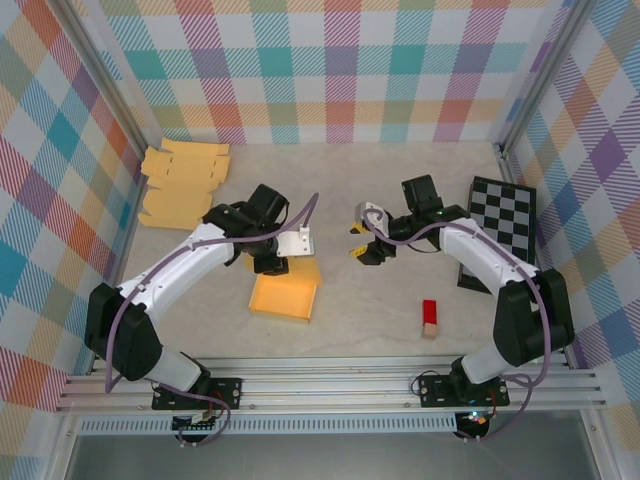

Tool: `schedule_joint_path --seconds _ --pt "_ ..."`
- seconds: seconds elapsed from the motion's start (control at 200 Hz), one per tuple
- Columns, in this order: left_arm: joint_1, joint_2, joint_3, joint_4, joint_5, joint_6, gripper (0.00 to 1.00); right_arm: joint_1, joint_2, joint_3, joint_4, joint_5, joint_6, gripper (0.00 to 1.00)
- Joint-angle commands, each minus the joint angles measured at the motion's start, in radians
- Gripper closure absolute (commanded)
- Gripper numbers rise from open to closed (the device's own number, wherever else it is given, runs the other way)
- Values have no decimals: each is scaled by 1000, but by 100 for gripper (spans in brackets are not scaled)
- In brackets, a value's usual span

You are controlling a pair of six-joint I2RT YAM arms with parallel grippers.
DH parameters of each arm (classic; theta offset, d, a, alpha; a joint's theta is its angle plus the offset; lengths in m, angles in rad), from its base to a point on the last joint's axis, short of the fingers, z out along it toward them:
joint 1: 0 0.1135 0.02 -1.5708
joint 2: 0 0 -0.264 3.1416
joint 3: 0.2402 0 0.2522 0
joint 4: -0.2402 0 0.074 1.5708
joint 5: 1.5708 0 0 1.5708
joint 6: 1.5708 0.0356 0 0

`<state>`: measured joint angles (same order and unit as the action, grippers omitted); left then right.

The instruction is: Fold the paper box

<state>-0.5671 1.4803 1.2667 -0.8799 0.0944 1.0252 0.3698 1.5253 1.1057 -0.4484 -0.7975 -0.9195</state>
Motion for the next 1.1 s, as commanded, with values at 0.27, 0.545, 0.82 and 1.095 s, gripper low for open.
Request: schedule_joint_path --seconds 0.27,0.545,0.82,1.095 --pt "-25 -59 5 13 44 25 100 51 55 -53 124 -31 -5 36" --pt "-56 -110 -1 28 40 5 100 87 165 57 74 45 -52 36" --pt "-68 -109 0 42 39 -15 100 169 220 93 96 37 -13 36" --pt "-68 -109 -17 74 24 -36 100 190 198 92 80 -27 22 36"
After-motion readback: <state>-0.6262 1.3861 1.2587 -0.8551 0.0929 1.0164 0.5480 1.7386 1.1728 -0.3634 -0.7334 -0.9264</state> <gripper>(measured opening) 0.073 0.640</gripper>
